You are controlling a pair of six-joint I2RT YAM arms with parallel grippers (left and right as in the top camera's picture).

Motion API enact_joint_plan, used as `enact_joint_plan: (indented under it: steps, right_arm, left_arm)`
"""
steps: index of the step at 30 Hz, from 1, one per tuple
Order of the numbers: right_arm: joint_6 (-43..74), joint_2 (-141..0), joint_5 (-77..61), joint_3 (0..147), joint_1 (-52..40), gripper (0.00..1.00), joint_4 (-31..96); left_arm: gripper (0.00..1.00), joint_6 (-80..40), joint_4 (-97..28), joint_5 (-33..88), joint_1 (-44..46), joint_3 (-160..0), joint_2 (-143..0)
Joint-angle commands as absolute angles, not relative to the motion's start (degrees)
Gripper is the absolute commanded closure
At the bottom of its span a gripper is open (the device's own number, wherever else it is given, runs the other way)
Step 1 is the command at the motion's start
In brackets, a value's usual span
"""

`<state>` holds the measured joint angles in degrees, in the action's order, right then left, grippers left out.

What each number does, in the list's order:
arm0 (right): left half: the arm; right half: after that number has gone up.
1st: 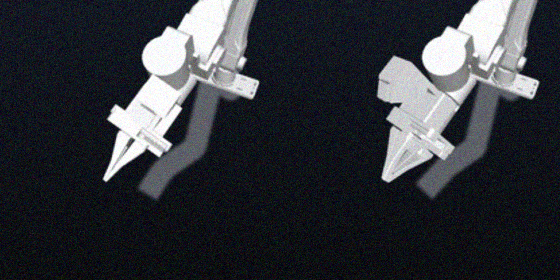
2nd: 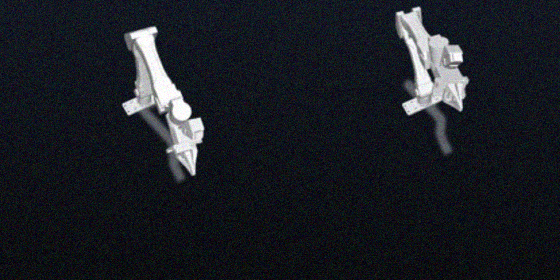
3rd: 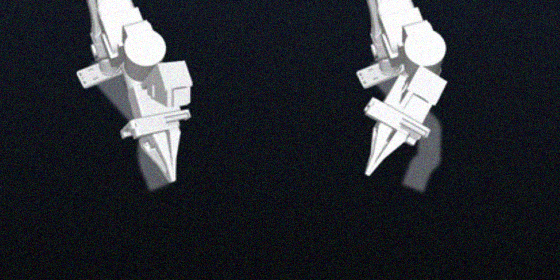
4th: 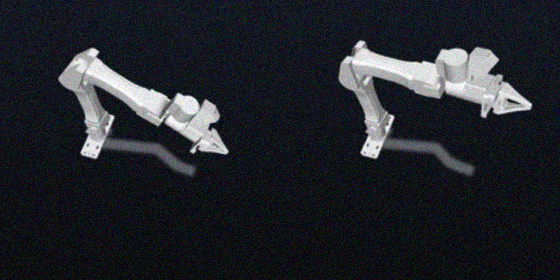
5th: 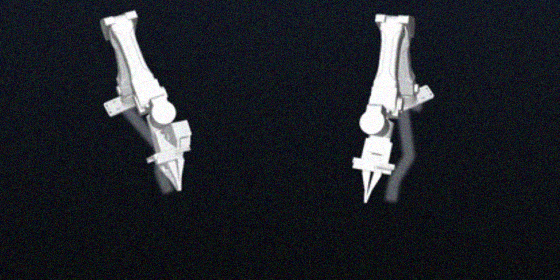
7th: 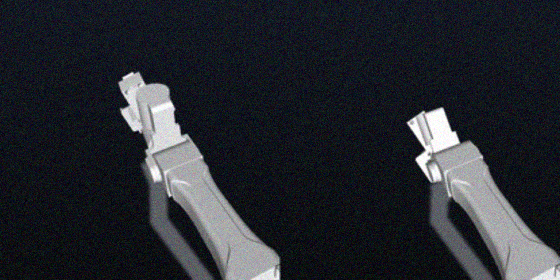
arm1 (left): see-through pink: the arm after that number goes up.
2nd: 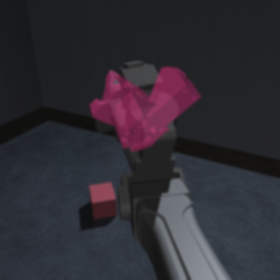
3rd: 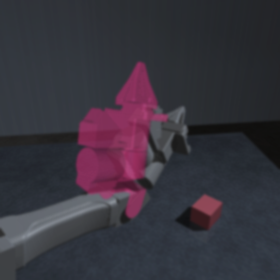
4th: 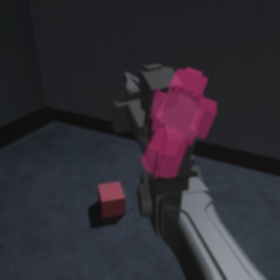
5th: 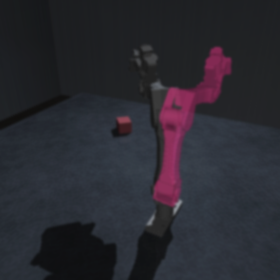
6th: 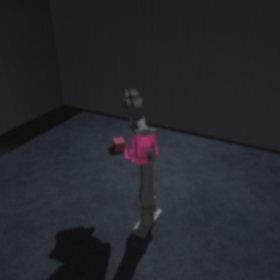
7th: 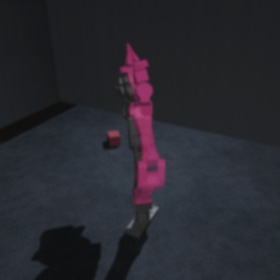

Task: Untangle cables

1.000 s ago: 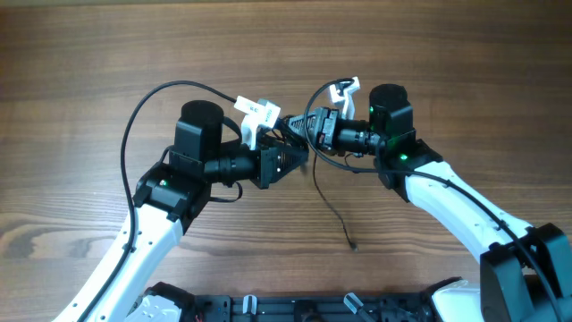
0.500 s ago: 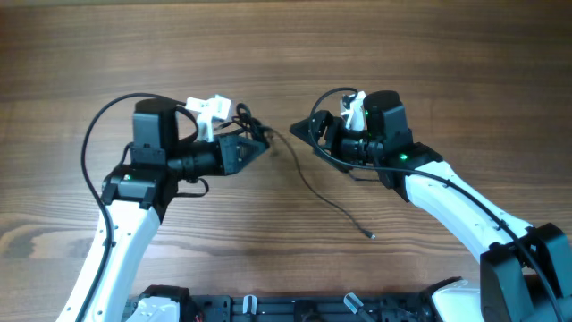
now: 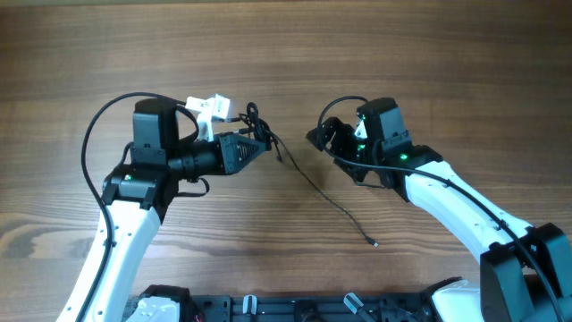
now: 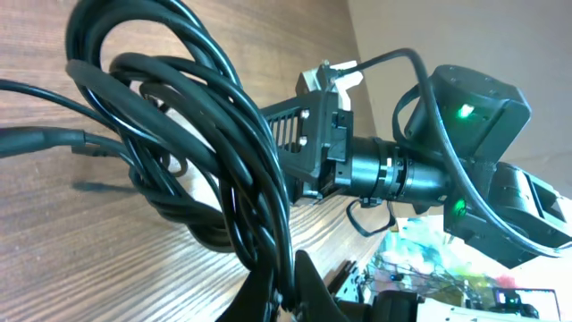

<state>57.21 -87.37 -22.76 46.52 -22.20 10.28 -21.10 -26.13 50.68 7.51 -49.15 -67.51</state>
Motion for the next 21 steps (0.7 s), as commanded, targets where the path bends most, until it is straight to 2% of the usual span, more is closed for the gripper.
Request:
enact_joint_plan:
  steps: [1,8,21]
  right_arm:
    - [57.2,-87.2,-19.2,47.2,-22.3,0.0,10.3]
    - [57.2,-87.2,-19.2,47.2,-22.3,0.0,10.3]
    - [57.2,-87.2,-19.2,47.2,-22.3,0.0,10.3]
  left_arm:
    - [0.96,-20.0,-23.2,50.9,7.7,-49.6,-66.9]
    - [0.96,-24.4,-21.7,51.2,7.7,-49.6,-66.9]
    - [0.96,-24.5,-24.7,51.4,7.7,-49.6,-66.9]
